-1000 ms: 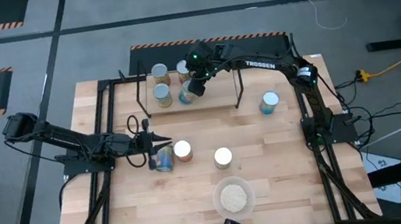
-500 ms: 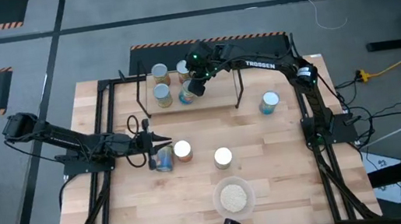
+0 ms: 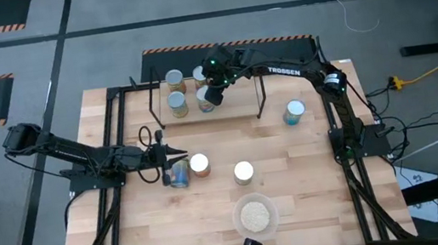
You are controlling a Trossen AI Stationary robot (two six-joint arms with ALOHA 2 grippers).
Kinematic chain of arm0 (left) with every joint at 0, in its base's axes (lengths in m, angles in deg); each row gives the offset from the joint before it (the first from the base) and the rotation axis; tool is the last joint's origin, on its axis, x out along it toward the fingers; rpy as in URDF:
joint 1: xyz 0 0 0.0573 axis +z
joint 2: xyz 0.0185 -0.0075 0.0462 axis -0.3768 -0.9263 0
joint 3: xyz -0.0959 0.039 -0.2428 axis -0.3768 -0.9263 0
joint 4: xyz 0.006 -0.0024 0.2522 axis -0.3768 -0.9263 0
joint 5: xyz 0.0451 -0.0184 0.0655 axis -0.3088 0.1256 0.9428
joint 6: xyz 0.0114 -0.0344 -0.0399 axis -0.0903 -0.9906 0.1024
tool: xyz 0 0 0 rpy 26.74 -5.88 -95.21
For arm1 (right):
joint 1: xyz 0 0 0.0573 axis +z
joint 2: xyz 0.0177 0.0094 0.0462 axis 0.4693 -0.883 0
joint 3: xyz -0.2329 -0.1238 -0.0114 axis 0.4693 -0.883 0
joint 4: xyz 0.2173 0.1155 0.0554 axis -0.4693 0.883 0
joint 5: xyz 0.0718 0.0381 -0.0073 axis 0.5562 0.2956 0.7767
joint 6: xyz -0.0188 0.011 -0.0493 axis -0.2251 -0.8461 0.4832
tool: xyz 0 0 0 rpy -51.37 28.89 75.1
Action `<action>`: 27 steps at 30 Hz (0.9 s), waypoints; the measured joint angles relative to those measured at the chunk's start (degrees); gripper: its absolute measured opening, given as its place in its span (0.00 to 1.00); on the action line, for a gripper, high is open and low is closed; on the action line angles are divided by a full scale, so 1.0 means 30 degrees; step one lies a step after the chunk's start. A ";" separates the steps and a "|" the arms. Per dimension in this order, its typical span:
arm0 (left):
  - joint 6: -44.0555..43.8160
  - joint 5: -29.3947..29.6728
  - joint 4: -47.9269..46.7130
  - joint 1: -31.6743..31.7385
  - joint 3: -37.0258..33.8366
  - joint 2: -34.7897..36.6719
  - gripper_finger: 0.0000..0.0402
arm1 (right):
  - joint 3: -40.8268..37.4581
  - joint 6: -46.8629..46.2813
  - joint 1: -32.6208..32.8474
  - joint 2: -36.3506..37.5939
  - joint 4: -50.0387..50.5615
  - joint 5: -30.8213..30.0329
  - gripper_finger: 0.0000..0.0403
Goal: Pick and place cans onto a shelf
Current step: Put the canned tomatoes on the shelf, then put the canned pineapple on the shelf
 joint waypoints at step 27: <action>-0.0007 0.0000 -0.0070 0.0000 0.0000 0.0000 0.11 | 0.0000 0.0013 0.0000 0.1100 0.1652 0.0109 0.14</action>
